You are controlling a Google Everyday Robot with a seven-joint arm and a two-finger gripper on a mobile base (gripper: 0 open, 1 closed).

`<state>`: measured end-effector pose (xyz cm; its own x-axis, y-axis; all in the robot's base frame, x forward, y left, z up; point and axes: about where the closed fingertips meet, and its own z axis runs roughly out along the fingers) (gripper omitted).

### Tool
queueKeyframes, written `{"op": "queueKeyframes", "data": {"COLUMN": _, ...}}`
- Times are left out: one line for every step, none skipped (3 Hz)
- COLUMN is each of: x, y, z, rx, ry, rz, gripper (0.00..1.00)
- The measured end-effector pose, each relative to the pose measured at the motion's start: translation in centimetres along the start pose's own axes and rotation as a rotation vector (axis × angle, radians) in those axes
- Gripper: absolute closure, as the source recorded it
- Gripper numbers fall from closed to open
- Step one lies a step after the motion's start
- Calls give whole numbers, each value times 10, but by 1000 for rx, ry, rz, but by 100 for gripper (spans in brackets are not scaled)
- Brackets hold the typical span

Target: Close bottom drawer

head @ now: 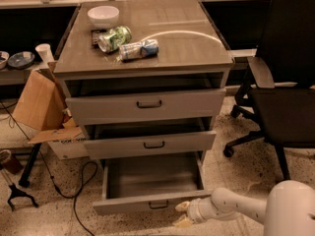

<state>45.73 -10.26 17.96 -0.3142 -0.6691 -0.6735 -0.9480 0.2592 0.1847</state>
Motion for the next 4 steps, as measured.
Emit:
{"op": "queueKeyframes", "data": {"x": 5, "y": -18, "z": -4, "rx": 45, "ry": 8, "rz": 23, "gripper": 70}}
{"op": "queueKeyframes", "data": {"x": 5, "y": -50, "z": -9, "rx": 89, "ry": 9, "rz": 37, "gripper": 99}}
{"op": "queueKeyframes", "data": {"x": 4, "y": -69, "z": -7, "rx": 105, "ry": 14, "rz": 39, "gripper": 100}}
{"op": "queueKeyframes", "data": {"x": 0, "y": -77, "z": -1, "rx": 111, "ry": 25, "rz": 36, "gripper": 81}}
